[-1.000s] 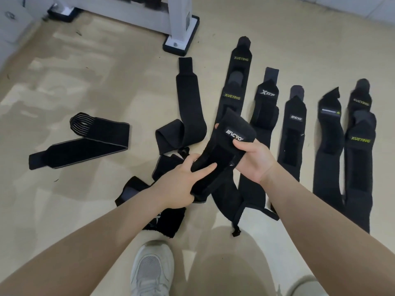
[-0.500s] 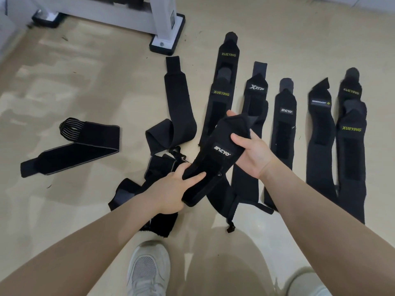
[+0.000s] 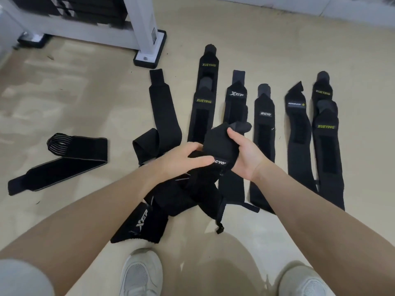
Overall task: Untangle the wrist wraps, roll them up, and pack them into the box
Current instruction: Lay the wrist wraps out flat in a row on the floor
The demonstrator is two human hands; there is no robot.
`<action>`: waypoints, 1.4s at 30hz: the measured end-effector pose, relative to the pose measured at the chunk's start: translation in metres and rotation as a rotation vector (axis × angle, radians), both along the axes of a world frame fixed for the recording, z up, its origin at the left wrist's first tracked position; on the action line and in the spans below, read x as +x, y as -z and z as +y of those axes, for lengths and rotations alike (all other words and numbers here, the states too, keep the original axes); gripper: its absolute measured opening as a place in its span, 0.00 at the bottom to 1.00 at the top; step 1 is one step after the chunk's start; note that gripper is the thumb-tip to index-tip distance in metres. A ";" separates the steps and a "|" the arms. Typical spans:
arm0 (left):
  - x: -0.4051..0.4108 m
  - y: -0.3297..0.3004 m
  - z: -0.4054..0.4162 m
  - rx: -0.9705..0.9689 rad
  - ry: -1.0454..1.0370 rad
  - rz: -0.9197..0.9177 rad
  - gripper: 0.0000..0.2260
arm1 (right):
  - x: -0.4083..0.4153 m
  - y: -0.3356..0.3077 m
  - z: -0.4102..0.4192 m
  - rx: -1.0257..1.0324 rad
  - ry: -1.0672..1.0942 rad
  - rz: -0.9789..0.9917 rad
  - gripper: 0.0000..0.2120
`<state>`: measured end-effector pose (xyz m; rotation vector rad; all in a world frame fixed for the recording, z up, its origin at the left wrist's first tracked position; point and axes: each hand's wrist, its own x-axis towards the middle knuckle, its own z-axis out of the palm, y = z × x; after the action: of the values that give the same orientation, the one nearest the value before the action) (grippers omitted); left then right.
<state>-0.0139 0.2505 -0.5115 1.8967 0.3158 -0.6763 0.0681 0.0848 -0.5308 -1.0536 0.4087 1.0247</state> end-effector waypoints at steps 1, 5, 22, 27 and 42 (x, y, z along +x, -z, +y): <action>0.010 -0.008 -0.006 -0.050 -0.049 -0.005 0.16 | 0.001 -0.004 -0.004 -0.015 -0.006 -0.006 0.19; 0.036 -0.027 -0.039 -0.145 -0.094 0.027 0.16 | 0.009 -0.025 -0.023 -0.098 0.015 -0.054 0.18; 0.066 -0.031 -0.132 -0.233 -0.058 0.050 0.12 | 0.052 -0.033 -0.130 0.108 0.186 -0.301 0.30; 0.076 -0.019 -0.144 -0.278 -0.096 0.069 0.15 | 0.058 -0.016 -0.145 0.205 0.290 -0.211 0.17; 0.114 0.065 -0.187 -0.600 -0.439 0.499 0.17 | 0.117 0.055 -0.151 -0.382 0.028 -0.371 0.17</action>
<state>0.1002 0.0635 -0.5763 1.0263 0.7304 -0.8215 0.1850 -0.0662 -0.5860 -1.5446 0.3192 0.7171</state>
